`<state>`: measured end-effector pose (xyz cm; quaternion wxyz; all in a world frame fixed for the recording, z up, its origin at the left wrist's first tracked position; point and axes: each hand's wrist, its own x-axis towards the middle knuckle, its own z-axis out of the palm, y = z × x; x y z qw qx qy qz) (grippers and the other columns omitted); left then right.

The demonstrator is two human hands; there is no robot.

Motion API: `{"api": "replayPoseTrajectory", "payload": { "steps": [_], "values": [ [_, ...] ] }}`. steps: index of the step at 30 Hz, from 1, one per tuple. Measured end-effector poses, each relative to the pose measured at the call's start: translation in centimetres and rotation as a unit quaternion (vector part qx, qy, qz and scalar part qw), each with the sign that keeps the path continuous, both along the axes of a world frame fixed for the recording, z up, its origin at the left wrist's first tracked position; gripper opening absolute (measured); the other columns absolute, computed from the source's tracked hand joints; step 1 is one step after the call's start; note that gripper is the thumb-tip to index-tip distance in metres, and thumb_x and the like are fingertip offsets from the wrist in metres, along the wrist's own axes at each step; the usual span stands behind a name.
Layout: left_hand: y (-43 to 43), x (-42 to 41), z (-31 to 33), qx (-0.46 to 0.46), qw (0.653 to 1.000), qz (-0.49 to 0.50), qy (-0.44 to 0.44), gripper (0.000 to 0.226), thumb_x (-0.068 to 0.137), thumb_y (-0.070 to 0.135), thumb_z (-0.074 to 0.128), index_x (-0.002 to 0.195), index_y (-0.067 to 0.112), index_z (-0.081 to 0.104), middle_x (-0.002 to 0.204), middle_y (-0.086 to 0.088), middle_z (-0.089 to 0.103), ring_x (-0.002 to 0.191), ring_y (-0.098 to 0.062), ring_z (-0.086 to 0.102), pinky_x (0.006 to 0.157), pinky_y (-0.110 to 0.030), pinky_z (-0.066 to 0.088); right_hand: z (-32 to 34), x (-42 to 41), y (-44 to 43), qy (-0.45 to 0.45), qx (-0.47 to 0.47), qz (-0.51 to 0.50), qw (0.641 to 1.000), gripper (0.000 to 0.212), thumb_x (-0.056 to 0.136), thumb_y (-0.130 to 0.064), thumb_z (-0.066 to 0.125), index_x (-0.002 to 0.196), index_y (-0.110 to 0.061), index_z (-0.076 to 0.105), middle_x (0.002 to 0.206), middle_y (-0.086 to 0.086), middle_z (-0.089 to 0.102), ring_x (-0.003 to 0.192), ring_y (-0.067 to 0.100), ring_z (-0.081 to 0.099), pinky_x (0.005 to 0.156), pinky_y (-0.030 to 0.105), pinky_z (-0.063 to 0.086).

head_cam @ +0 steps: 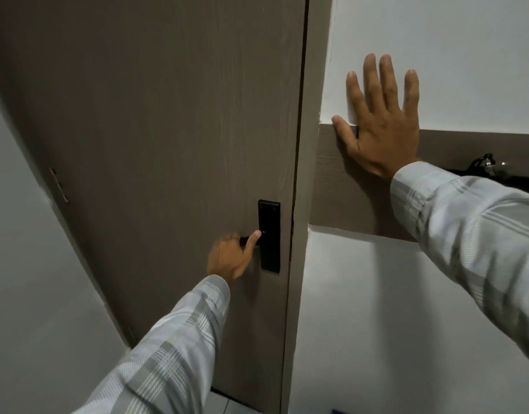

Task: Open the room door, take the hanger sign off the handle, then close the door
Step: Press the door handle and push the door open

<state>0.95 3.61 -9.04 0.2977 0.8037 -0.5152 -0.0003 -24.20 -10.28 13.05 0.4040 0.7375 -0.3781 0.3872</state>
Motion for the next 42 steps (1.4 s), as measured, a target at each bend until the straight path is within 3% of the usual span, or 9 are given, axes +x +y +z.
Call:
{"api": "replayPoseTrajectory", "payload": {
  "steps": [3,6,15,19,25,28,31,38,42],
  "values": [
    [1.5,0.8,1.1,0.022,0.992,-0.017,-0.121,0.083,0.088,0.078,0.016,0.096,0.011,0.065,0.1,-0.014,0.07,0.104,-0.033,0.06,0.093,-0.046,0.051,-0.2,-0.2,-0.2,0.005,0.005,0.011,1.0,0.073,0.1,-0.063,0.017,0.159,-0.021,0.008,0.166,0.013,0.008,0.153,0.032,0.008,0.121,0.06,0.012],
    [2.9,1.0,1.5,0.047,0.985,-0.029,-0.162,0.091,0.083,0.08,0.012,0.108,0.008,0.062,0.112,-0.016,0.067,0.113,-0.033,0.056,0.099,-0.043,0.048,-0.1,-0.3,0.0,0.008,0.019,0.023,1.0,0.073,0.101,-0.062,0.019,0.159,-0.02,0.008,0.166,0.013,0.007,0.153,0.032,0.006,0.121,0.06,0.011],
    [7.3,0.8,2.3,0.065,0.988,-0.009,-0.139,0.095,0.082,0.082,0.004,0.106,0.011,0.063,0.115,-0.012,0.066,0.117,-0.027,0.055,0.117,-0.038,0.029,-2.6,0.6,2.1,0.005,0.089,0.086,0.992,0.066,0.101,-0.047,0.028,0.157,-0.012,0.019,0.165,0.015,0.013,0.153,0.028,0.01,0.123,0.054,0.007],
    [8.9,1.3,2.9,0.071,0.985,0.009,-0.156,0.091,0.084,0.075,0.004,0.106,0.013,0.066,0.121,-0.01,0.068,0.132,-0.022,0.048,0.122,-0.038,0.019,-7.3,1.4,3.7,0.049,0.082,0.134,0.986,0.065,0.097,-0.031,0.038,0.155,-0.006,0.023,0.163,0.018,0.021,0.152,0.03,0.016,0.123,0.05,0.006],
    [12.9,0.8,3.1,0.091,0.981,0.052,-0.161,0.1,0.081,0.077,-0.007,0.122,0.017,0.063,0.135,-0.004,0.062,0.142,-0.018,0.037,0.124,-0.038,0.011,-14.5,2.8,7.6,0.074,0.155,0.256,0.951,0.068,0.079,-0.02,0.061,0.144,-0.002,0.047,0.145,0.022,0.05,0.141,0.035,0.042,0.12,0.052,0.027],
    [15.1,-0.2,3.6,0.078,0.977,0.089,-0.177,0.099,0.083,0.076,-0.007,0.149,0.015,0.035,0.158,-0.005,0.035,0.151,-0.017,0.017,0.125,-0.038,0.005,-17.4,4.1,9.3,0.064,0.221,0.303,0.925,0.063,0.077,-0.017,0.068,0.137,-0.003,0.056,0.133,0.018,0.061,0.133,0.033,0.052,0.116,0.051,0.036],
    [17.6,-1.9,5.1,-0.003,0.965,0.149,-0.214,0.083,0.091,0.07,0.003,0.155,0.018,0.01,0.165,-0.003,0.011,0.153,-0.016,0.001,0.125,-0.041,0.002,-19.7,5.8,10.7,0.067,0.291,0.333,0.895,0.057,0.081,-0.02,0.068,0.136,-0.006,0.058,0.129,0.014,0.064,0.127,0.031,0.056,0.114,0.047,0.037],
    [21.1,-6.1,9.8,-0.12,0.908,0.201,-0.348,0.074,0.097,0.057,0.03,0.156,0.018,0.008,0.165,-0.011,0.005,0.153,-0.022,0.003,0.123,-0.053,0.009,-23.0,10.5,12.7,0.067,0.551,0.314,0.77,0.056,0.095,-0.037,0.055,0.143,-0.013,0.04,0.136,0.01,0.051,0.127,0.03,0.047,0.104,0.044,0.038],
    [20.9,-8.6,11.4,-0.092,0.866,0.179,-0.458,0.079,0.096,0.056,0.037,0.155,0.018,0.001,0.165,-0.01,0.002,0.153,-0.026,0.003,0.123,-0.053,0.004,-23.5,13.1,14.3,0.068,0.642,0.296,0.704,0.063,0.092,-0.046,0.06,0.142,-0.013,0.04,0.138,0.013,0.049,0.13,0.034,0.044,0.101,0.047,0.041]
  ]
}}
